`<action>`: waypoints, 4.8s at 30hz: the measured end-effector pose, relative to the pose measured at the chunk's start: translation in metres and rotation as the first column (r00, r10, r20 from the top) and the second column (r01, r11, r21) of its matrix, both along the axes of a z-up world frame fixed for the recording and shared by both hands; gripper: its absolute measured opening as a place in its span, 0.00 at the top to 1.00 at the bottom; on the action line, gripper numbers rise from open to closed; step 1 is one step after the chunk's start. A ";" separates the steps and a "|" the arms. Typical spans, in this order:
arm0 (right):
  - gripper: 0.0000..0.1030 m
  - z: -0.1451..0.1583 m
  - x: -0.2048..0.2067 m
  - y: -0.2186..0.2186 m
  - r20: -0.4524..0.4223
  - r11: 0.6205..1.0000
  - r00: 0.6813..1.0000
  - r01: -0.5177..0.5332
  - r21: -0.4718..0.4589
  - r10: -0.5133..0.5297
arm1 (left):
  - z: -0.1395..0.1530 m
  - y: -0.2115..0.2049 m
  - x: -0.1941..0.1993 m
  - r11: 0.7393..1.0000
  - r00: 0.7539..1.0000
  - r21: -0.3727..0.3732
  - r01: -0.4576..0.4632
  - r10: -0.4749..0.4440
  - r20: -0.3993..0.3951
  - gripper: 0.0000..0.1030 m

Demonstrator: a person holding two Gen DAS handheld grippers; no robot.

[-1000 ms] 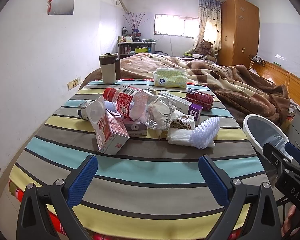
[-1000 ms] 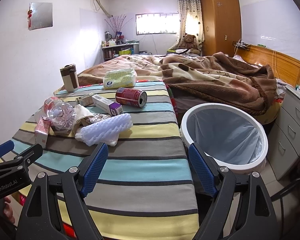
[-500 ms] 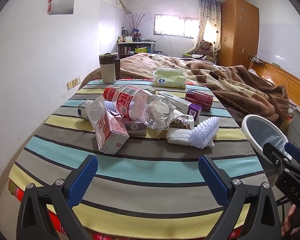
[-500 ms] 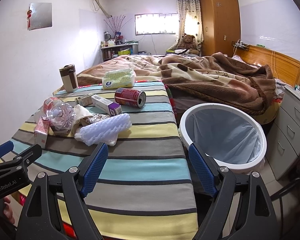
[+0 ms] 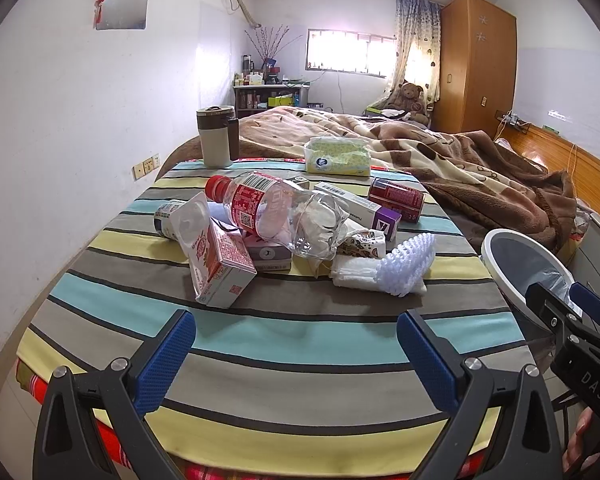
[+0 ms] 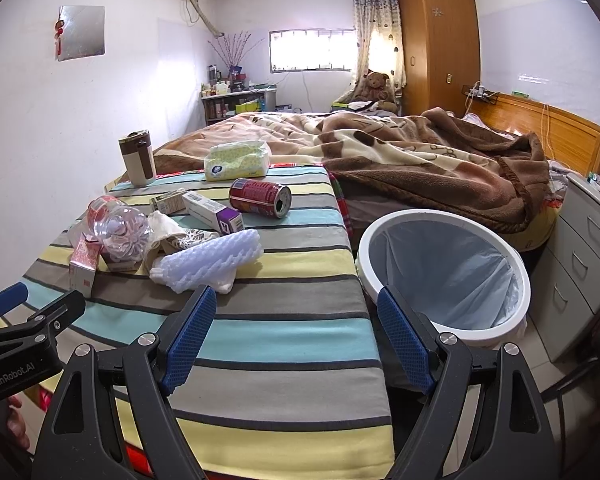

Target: Collect trash

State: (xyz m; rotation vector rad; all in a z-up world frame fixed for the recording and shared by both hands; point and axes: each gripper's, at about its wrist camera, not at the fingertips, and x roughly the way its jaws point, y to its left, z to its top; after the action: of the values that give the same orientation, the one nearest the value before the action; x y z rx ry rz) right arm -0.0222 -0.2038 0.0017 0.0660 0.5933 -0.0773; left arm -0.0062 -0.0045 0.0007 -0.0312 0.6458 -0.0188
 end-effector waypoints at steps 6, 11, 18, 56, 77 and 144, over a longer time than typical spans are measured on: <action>0.18 0.000 0.000 0.000 0.001 1.000 1.000 0.002 -0.001 -0.002 | 0.000 -0.002 -0.002 1.000 1.000 -0.001 0.000 0.000 0.001 0.01; 0.18 0.001 0.000 0.000 0.001 1.000 1.000 0.003 -0.003 -0.003 | 0.001 -0.004 -0.003 1.000 1.000 -0.001 0.000 0.000 0.003 0.01; 0.18 0.002 0.000 0.000 0.002 1.000 1.000 0.003 -0.003 -0.003 | 0.002 -0.002 -0.001 1.000 1.000 -0.001 -0.002 0.002 0.000 0.01; 0.18 -0.014 0.053 0.012 -0.073 0.993 0.991 -0.105 0.053 0.109 | 0.014 0.047 0.058 0.991 0.999 -0.136 0.005 -0.010 -0.032 0.01; 0.18 -0.035 0.116 0.032 -0.226 0.989 0.966 -0.102 0.106 0.124 | 0.003 0.071 0.164 0.949 0.981 -0.304 -0.085 0.026 -0.194 0.06; 0.71 -0.050 0.110 0.010 -0.249 0.951 0.946 -0.137 0.278 0.209 | -0.019 0.014 0.116 0.956 0.962 -0.274 0.103 -0.166 -0.218 0.40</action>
State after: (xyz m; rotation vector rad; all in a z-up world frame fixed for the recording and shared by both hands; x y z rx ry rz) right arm 0.0881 -0.1942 -0.0483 0.2580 0.8847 0.1673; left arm 0.1099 0.0093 -0.0180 -0.2467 0.8831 -0.2369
